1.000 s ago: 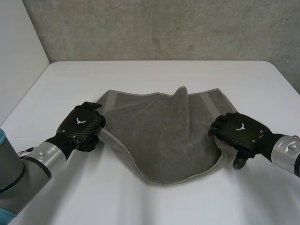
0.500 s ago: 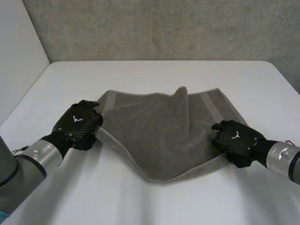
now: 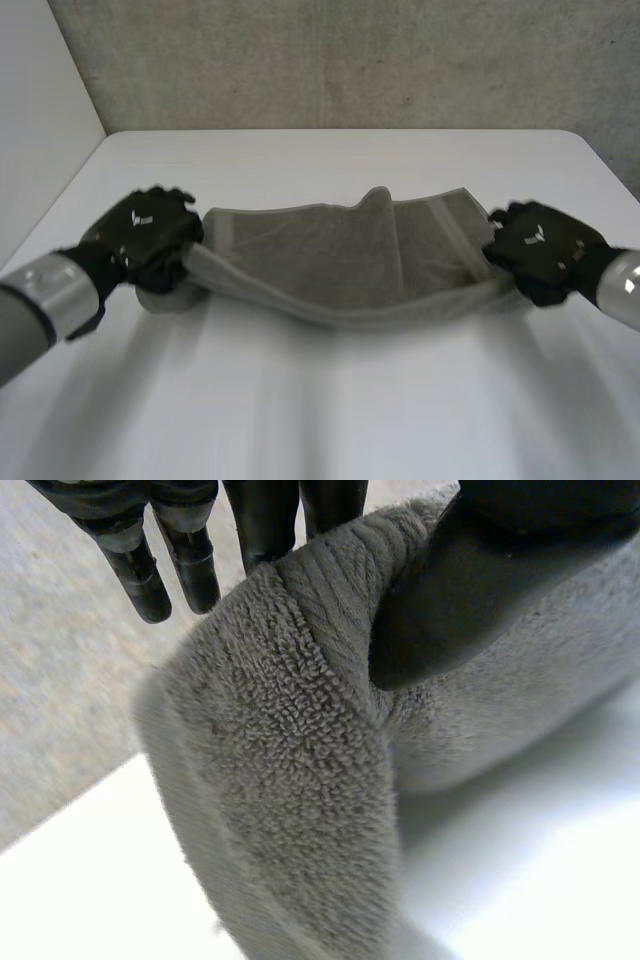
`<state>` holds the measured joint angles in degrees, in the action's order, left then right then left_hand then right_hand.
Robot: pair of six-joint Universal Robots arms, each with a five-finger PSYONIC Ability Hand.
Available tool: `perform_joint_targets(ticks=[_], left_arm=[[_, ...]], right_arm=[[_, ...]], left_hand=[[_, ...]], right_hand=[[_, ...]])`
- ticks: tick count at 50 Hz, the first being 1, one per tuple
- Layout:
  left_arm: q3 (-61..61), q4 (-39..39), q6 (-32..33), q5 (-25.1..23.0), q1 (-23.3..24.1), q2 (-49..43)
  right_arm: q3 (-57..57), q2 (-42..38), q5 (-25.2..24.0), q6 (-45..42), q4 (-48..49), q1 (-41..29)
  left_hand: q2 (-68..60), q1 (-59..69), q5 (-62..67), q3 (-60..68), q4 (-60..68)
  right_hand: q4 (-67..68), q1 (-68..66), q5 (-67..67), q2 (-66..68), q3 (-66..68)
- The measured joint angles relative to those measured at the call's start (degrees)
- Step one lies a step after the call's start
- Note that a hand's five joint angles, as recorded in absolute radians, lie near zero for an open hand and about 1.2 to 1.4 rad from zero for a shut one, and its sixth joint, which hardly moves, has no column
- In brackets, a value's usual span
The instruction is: Fold the towel.
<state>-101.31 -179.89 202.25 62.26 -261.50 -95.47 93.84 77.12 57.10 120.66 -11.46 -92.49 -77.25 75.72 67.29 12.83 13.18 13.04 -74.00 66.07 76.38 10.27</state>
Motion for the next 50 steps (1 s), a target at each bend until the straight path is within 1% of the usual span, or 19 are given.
perform_joint_targets(ticks=[3, 7, 10, 11, 12, 15, 16, 18, 20, 23, 26, 30, 32, 33, 37, 38, 43, 47, 50], left_arm=[[7.51, -3.31, -0.14, 0.39, 0.99, -5.88], [19.63, -9.65, -0.44, 1.52, 3.41, -13.85], [29.22, -16.71, -0.71, 2.36, 5.36, -18.71], [31.33, -18.63, -0.83, 2.55, 5.77, -19.53], [34.91, -22.31, -1.22, 2.87, 6.45, -20.7], [41.79, -31.6, -3.61, 3.56, 7.68, -21.49], [42.61, -33.14, -4.32, 3.66, 7.81, -21.27], [44.53, -38.16, -7.85, 3.94, 8.02, -19.87], [44.94, -41.98, -12.08, 4.01, 7.95, -18.05], [43.58, -44.75, -16.82, 3.82, 7.59, -16.04], [39.52, -45.95, -20.32, 3.05, 6.66, -14.57], [31.83, -45.92, -21.65, 0.99, 4.91, -14.12], [26.88, -45.64, -21.47, -0.71, 3.75, -14.36], [25.75, -45.55, -21.36, -1.12, 3.49, -14.45], [15.49, -44.14, -18.81, -4.56, 1.46, -15.81], [13.95, -43.81, -18.16, -4.99, 1.21, -16.07], [4.07, -39.85, -10.77, -6.85, 0.22, -17.53], [0.05, -35.45, -4.79, -6.95, 0.33, -18.28], [-1.82, -31.51, -0.71, -6.7, 0.63, -18.74]], right_arm=[[-6.82, -4.53, 2.94, 1.92, 5.82, -4.69], [-18.46, -10.47, 8.48, 5.91, 14.3, -9.94], [-29.51, -13.99, 13.83, 10.46, 20.43, -12.21], [-31.31, -14.4, 14.68, 11.31, 21.25, -12.45], [-36.33, -15.32, 17.0, 14.01, 23.35, -12.92], [-46.41, -15.79, 21.11, 20.92, 26.58, -13.2], [-47.67, -15.65, 21.57, 22.07, 26.87, -13.17], [-50.78, -14.48, 22.22, 26.0, 27.49, -12.98], [-51.03, -12.67, 21.47, 29.07, 27.39, -12.75], [-47.77, -10.11, 19.09, 31.42, 26.93, -12.55], [-39.73, -6.6, 15.07, 32.42, 26.45, -12.46], [-26.99, -3.03, 10.43, 31.98, 26.26, -12.26], [-20.15, -1.78, 8.65, 31.13, 26.32, -11.92], [-18.61, -1.58, 8.33, 30.87, 26.31, -11.8], [-5.9, -0.82, 5.94, 27.47, 27.19, -10.27], [-4.29, -0.81, 5.57, 26.89, 27.47, -10.01], [8.01, -1.4, 2.75, 22.0, 30.9, -7.6], [13.26, -2.45, 1.61, 20.18, 32.83, -6.41], [15.13, -3.29, 1.25, 19.61, 33.5, -5.93]], left_hand=[[0.0, 0.14, 0.0, 0.0, 0.0], [-0.13, 0.16, 0.0, 0.0, 0.0], [-0.16, 0.17, 0.0, 0.0, 0.0], [-0.16, 0.17, 0.0, 0.0, 0.0], [-0.16, 0.17, 0.0, 0.0, 0.0], [-0.16, 0.17, 0.0, 0.0, 0.0], [-0.16, 0.17, 0.0, 0.0, 0.0], [-0.16, 0.17, 0.0, 0.0, 0.0], [-0.16, 0.17, 0.0, 0.0, 0.0], [-0.16, 0.17, 0.16, 0.0, 0.0], [-0.17, 0.17, 0.28, 0.0, 0.0], [-0.19, 0.17, 0.28, 0.0, 0.0], [-0.2, 0.17, 0.28, 0.0, 0.0], [-0.2, 0.17, 0.28, 0.0, 0.0], [-0.22, 0.17, 0.28, 0.0, 0.0], [-0.22, 0.17, 0.28, 0.0, 0.0], [-0.23, 0.17, 0.28, 0.0, 0.0], [-0.23, 0.17, 0.28, 0.0, 0.0], [-0.23, 0.17, 0.28, 0.0, 0.0]], right_hand=[[0.0, 0.0, 0.0, 0.0, 0.0], [0.0, -0.01, 0.0, 0.01, 0.0], [0.0, -0.04, 0.0, 0.02, 0.0], [0.0, -0.06, 0.0, 0.02, 0.0], [0.0, -0.13, 0.0, 0.02, 0.0], [0.0, -0.22, 0.0, 0.03, 0.0], [0.0, -0.22, 0.0, 0.03, 0.0], [0.0, -0.23, 0.0, 0.03, 0.0], [0.0, -0.24, 0.11, 0.03, 0.0], [0.0, -0.25, 0.31, 0.02, 0.0], [0.0, -0.25, 0.32, 0.03, 0.0], [0.0, -0.26, 0.32, 0.04, 0.0], [0.0, -0.27, 0.32, 0.05, 0.0], [0.0, -0.27, 0.32, 0.05, 0.0], [0.0, -0.27, 0.32, 0.06, 0.0], [0.0, -0.27, 0.32, 0.07, 0.0], [0.0, -0.27, 0.32, 0.34, 0.0], [0.0, -0.27, 0.32, 0.34, 0.0], [0.0, -0.27, 0.32, 0.34, 0.0]])
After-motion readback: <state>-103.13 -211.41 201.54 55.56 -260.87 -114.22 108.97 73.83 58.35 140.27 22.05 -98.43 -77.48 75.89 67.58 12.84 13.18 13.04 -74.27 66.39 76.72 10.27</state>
